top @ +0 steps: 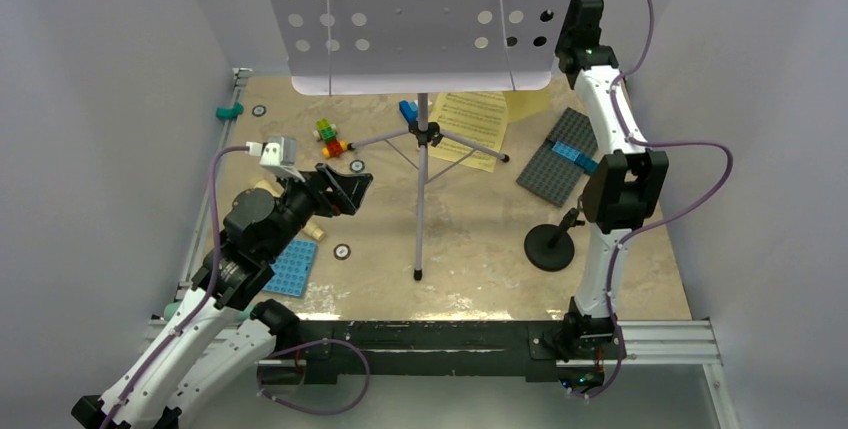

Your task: Pack up the instrument practice props

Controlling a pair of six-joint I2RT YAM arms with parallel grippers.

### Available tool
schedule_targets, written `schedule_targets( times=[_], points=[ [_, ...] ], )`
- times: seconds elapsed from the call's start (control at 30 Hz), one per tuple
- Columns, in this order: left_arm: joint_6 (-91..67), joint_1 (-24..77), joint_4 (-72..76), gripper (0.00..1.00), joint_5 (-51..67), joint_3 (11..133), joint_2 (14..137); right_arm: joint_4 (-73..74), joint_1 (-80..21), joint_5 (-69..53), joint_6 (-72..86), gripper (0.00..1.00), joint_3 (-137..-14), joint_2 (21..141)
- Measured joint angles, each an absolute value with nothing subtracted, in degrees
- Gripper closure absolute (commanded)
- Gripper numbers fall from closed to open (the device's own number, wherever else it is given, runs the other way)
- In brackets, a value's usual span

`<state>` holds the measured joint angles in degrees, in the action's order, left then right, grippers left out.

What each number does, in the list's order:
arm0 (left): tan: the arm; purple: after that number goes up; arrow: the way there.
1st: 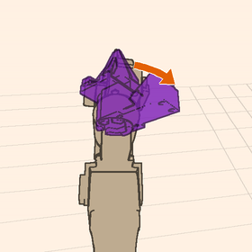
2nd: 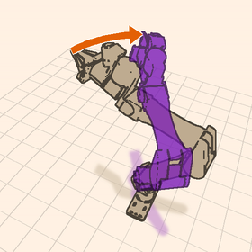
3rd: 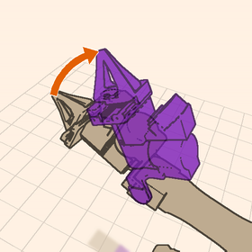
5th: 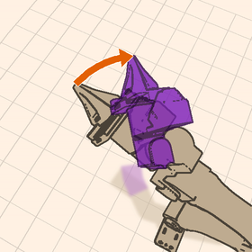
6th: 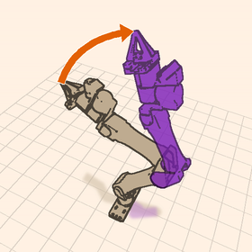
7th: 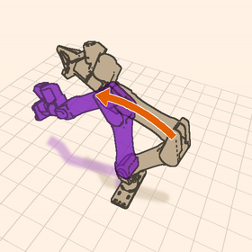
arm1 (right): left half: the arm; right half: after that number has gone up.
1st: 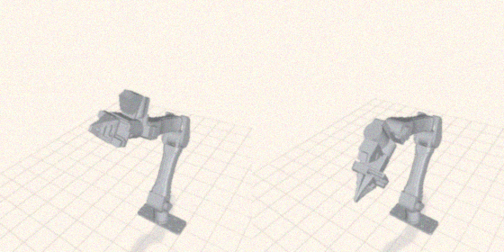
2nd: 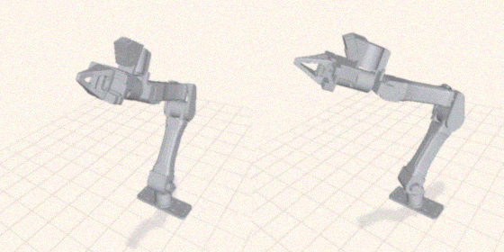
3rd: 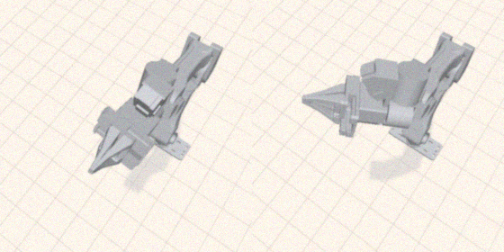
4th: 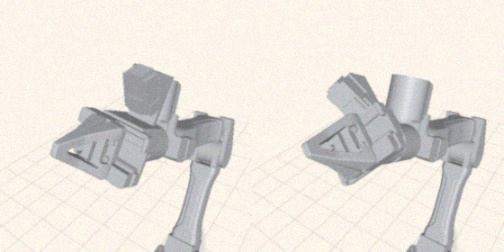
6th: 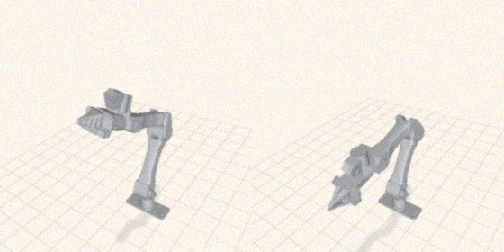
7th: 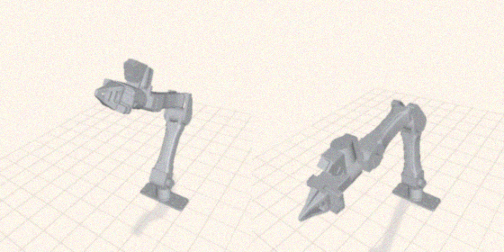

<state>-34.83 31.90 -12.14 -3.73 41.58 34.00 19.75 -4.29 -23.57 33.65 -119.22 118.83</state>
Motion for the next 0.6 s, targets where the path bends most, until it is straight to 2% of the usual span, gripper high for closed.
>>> schedule_targets(
  times=[0.27,0.6],
  points=[
    [-34.7,31.9,-12.1,0.0,-4.1,41.6,34.6,18.4,-4.7,-23.8,33.3,1.0,-119.2,119.0],
    [-35.3,31.9,-12.1,0.0,-3.2,41.6,34.6,13.3,-7.9,-24.6,33.4,1.0,-95.8,114.9]
  ],
)
